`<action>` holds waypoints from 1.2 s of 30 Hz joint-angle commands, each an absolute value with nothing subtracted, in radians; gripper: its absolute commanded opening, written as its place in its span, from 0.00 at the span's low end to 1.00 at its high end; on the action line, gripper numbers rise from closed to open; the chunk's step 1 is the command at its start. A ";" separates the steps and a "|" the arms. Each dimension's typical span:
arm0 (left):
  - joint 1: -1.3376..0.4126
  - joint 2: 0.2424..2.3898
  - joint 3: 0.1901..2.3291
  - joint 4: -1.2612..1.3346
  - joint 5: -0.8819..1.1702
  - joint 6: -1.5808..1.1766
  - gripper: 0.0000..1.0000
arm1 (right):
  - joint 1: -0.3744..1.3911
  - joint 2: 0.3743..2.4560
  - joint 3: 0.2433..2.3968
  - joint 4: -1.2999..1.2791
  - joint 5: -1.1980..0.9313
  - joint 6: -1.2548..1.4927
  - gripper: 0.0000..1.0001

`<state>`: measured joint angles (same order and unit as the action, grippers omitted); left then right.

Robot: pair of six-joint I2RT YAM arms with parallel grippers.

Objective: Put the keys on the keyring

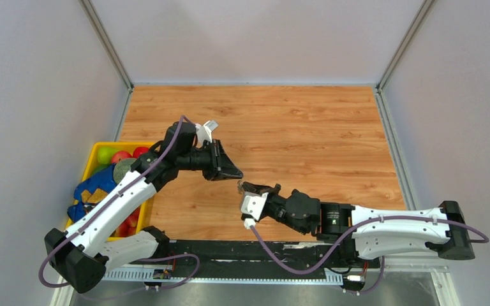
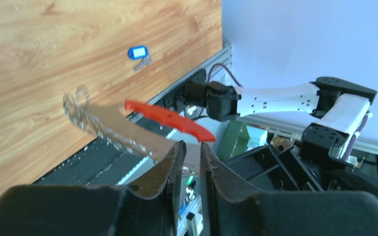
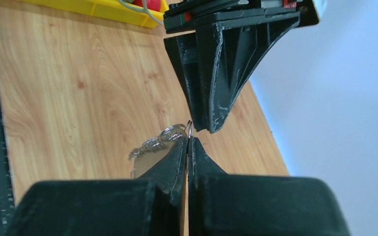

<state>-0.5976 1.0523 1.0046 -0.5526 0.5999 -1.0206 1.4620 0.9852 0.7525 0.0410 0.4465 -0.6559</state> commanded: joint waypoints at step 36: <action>-0.598 0.931 0.741 0.424 0.926 -0.914 0.54 | 1.191 0.916 1.124 -0.487 -0.130 0.164 0.00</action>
